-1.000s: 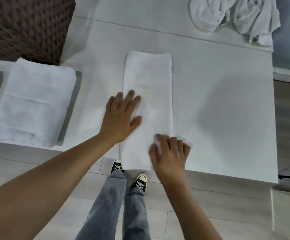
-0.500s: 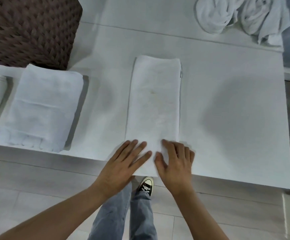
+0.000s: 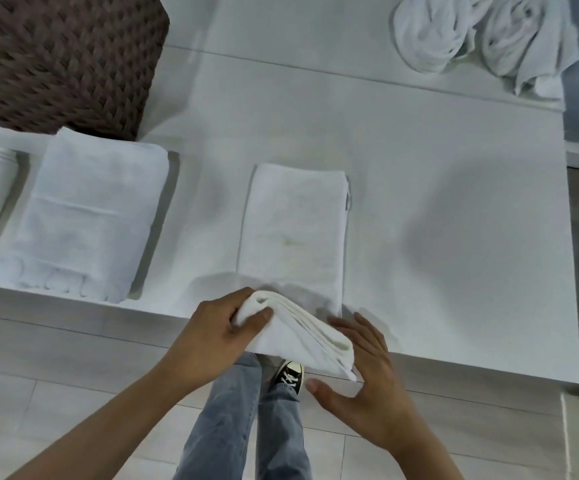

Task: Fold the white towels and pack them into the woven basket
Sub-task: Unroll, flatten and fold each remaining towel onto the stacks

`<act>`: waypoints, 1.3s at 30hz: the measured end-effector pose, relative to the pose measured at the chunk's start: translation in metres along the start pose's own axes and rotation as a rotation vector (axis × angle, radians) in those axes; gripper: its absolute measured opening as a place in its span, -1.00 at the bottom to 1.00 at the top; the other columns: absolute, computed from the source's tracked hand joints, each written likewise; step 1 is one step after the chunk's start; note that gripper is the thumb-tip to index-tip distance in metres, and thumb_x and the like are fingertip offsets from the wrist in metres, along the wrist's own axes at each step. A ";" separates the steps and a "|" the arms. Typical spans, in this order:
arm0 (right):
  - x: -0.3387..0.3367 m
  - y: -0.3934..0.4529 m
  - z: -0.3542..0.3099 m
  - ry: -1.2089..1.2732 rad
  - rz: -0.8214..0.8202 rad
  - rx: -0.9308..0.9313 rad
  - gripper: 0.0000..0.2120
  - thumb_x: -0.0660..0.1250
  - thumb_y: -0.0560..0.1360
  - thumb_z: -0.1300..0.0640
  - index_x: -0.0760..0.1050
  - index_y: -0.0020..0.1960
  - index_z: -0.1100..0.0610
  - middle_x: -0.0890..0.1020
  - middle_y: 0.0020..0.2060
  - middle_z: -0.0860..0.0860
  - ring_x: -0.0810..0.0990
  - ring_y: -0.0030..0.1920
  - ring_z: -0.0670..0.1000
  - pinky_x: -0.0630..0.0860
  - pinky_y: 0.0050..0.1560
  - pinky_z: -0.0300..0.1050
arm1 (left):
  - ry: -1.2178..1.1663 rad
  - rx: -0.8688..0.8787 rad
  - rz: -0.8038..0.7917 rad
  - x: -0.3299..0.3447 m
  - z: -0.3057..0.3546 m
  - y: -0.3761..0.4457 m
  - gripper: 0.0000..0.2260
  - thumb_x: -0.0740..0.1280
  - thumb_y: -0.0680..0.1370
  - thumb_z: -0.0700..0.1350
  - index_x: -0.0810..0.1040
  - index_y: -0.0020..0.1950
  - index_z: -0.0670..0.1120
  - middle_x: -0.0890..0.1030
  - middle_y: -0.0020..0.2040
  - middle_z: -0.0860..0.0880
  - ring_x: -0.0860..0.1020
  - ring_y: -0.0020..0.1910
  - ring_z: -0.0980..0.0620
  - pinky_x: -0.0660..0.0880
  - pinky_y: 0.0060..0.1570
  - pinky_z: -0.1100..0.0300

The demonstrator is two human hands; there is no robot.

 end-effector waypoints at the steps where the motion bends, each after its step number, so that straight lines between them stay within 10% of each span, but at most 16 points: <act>1: -0.003 -0.001 -0.002 0.065 0.003 0.051 -0.53 0.51 0.47 -0.07 0.48 0.33 -0.33 0.49 0.32 -0.42 0.35 0.46 -0.27 0.27 0.50 -0.18 | -0.070 -0.010 -0.012 -0.002 0.004 0.001 -0.87 0.29 0.57 0.17 0.57 0.06 0.23 0.65 -0.03 0.30 0.61 -0.03 0.25 0.55 -0.08 0.30; 3: -0.010 0.002 -0.002 0.227 0.016 0.192 -0.48 0.48 0.52 0.06 0.43 0.23 -0.52 0.54 0.25 -0.44 0.47 0.34 -0.31 0.41 0.30 -0.37 | -0.179 -0.010 0.000 -0.010 0.014 0.006 -0.87 0.29 0.59 0.09 0.60 0.09 0.18 0.67 -0.01 0.30 0.62 -0.02 0.29 0.54 -0.06 0.37; 6: -0.019 0.025 -0.007 0.414 0.082 0.262 -0.80 0.39 0.61 0.06 0.52 0.06 -0.26 0.68 -0.12 -0.04 0.62 -0.16 0.00 0.50 -0.16 -0.21 | -0.278 -0.023 0.118 -0.028 0.021 0.018 -0.89 0.31 0.62 -0.05 0.63 0.04 0.11 0.69 -0.05 0.25 0.64 -0.08 0.29 0.52 -0.12 0.43; 11: -0.029 0.086 -0.007 0.446 0.254 0.293 -0.90 0.30 0.66 0.03 0.50 0.02 -0.19 0.61 -0.18 0.15 0.53 -0.20 0.25 0.43 -0.32 -0.06 | -0.562 -0.181 0.214 -0.036 0.004 0.042 -0.85 0.42 0.56 -0.08 0.59 0.12 -0.02 0.74 -0.08 0.03 0.70 -0.09 0.08 0.60 -0.10 0.17; 20: -0.023 0.138 0.038 0.268 0.467 0.390 -0.88 0.30 0.65 -0.02 0.49 0.06 0.03 0.57 -0.33 -0.16 0.52 -0.33 -0.14 0.36 -0.35 -0.31 | -0.198 -0.146 0.316 -0.031 -0.019 0.077 -0.62 0.45 0.54 -0.03 0.41 0.29 0.18 0.64 -0.05 0.11 0.61 -0.17 0.16 0.53 -0.14 0.22; 27: -0.023 0.132 0.050 0.104 0.495 0.562 -0.66 0.38 0.54 -0.13 0.38 0.17 0.01 0.51 0.02 -0.06 0.54 -0.04 0.03 0.41 -0.12 -0.09 | -0.007 -0.166 0.450 -0.029 -0.032 0.074 -0.61 0.49 0.50 0.07 0.44 0.24 0.04 0.56 0.04 0.03 0.56 -0.04 0.01 0.53 -0.02 0.05; 36: -0.003 0.084 0.048 0.360 0.155 0.937 -0.56 0.34 0.56 -0.15 0.40 0.28 0.12 0.57 0.07 0.02 0.54 -0.06 0.02 0.41 -0.14 -0.11 | -0.162 -0.467 0.278 -0.012 -0.041 0.038 -0.58 0.46 0.53 0.04 0.45 0.31 -0.06 0.57 0.11 0.01 0.58 0.06 -0.04 0.53 0.09 0.04; 39: 0.013 0.058 0.042 0.663 0.013 1.081 -0.37 0.48 0.41 -0.28 0.55 0.25 0.18 0.66 0.07 0.08 0.64 0.01 0.12 0.57 0.15 0.02 | -0.299 -0.519 0.240 -0.003 -0.046 0.015 -0.62 0.48 0.52 0.02 0.52 0.26 -0.10 0.62 0.07 -0.02 0.61 0.04 -0.05 0.58 0.08 0.04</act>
Point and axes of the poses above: each hand's wrist, its own y-axis towards the middle knuckle, its own x-axis out of the palm, z = x × y, the point moved 8 cm from there along y, towards the middle knuckle
